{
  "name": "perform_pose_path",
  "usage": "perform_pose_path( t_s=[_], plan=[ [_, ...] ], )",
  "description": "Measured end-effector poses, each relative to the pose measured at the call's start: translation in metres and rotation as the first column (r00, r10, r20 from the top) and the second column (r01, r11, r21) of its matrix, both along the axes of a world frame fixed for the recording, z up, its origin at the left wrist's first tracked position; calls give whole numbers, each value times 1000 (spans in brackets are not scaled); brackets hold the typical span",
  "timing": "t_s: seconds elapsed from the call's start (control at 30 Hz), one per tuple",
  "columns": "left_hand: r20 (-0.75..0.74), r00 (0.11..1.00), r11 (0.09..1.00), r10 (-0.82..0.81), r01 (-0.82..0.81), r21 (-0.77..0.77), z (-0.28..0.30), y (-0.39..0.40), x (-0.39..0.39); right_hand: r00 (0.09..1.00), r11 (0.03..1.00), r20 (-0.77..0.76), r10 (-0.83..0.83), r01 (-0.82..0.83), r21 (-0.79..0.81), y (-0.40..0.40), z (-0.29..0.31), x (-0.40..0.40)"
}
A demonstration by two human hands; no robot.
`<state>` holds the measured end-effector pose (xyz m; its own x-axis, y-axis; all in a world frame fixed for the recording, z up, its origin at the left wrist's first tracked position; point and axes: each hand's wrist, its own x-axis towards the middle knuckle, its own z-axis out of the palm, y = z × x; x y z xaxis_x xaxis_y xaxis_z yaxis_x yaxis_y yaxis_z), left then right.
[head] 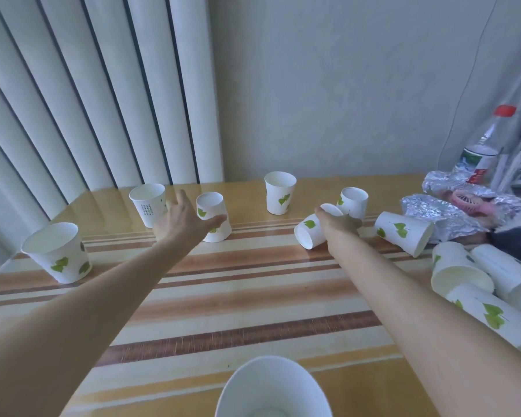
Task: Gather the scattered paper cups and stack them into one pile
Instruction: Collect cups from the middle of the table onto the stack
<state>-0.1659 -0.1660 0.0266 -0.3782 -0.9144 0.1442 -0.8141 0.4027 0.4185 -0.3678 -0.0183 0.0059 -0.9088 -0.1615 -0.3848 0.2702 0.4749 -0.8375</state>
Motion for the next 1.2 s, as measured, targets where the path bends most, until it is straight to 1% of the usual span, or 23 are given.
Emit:
perform_pose_path(
  t_s=[0.03,0.07,0.1,0.17,0.23,0.27,0.33,0.37,0.4,0.43,0.5,0.6,0.67,0.73,0.8,0.83,0.9,0.97,1.0,1.07,1.17,1.2],
  plan=[
    [-6,996,996,-83,83,-27,1,-5,-5,1000,1000,7,3,-3,6,-2,-2,-2],
    [28,983,981,-180,181,-67,3,-9,-9,1000,1000,13,11,-11,10,-3,-2,-3],
    [116,957,953,-267,280,-114,5,-13,-13,1000,1000,16,15,-15,4,-3,-2,-4],
    [376,855,876,-358,446,-181,11,-19,-20,1000,999,23,5,-4,-35,-1,-1,-4],
    [599,721,812,-349,552,-191,14,-23,-25,1000,998,21,3,-1,-70,1,-2,-2],
    [682,657,794,-320,579,-185,13,-25,-27,1000,997,20,9,-8,-81,1,-3,0],
    [786,569,767,-243,609,-204,12,-24,-28,999,993,17,34,-31,-116,3,-3,5],
    [809,553,754,-201,615,-233,12,-22,-27,998,989,18,52,-49,-142,4,-1,10],
    [813,558,747,-167,609,-264,11,-19,-25,997,984,22,74,-69,-167,6,1,15],
    [799,582,755,-150,589,-287,12,-16,-21,995,978,26,98,-91,-190,8,4,20],
    [707,685,808,-175,510,-295,12,-11,-9,989,965,10,147,-141,-223,15,11,31],
    [452,855,882,-252,396,-256,19,-1,15,973,930,-47,227,-231,-287,31,32,47],
    [285,920,912,-270,339,-229,28,13,32,956,889,-96,279,-295,-352,45,53,60],
    [146,955,949,-260,280,-145,39,30,48,921,828,-173,348,-388,-404,63,75,76],
    [-28,962,961,-270,271,46,47,49,65,867,754,-247,433,-499,-427,81,93,94],
    [-137,954,947,-266,285,145,50,59,74,832,713,-286,475,-555,-428,91,100,104],
    [-356,908,898,-221,332,290,53,81,91,768,645,-367,525,-640,-417,111,110,125],
    [-487,857,837,-171,386,386,56,105,108,719,605,-453,528,-692,-393,132,118,145],
    [-520,839,813,-162,412,412,56,115,115,681,582,-504,531,-726,-367,142,121,155],
    [-564,807,790,-175,456,409,56,131,129,581,509,-582,569,-805,-305,161,126,173],
    [-604,771,792,-201,491,364,61,146,144,468,413,-587,661,-879,-236,182,125,192],
    [-617,760,793,-205,498,350,63,151,148,444,406,-577,685,-891,-203,187,121,196]
  ],
)
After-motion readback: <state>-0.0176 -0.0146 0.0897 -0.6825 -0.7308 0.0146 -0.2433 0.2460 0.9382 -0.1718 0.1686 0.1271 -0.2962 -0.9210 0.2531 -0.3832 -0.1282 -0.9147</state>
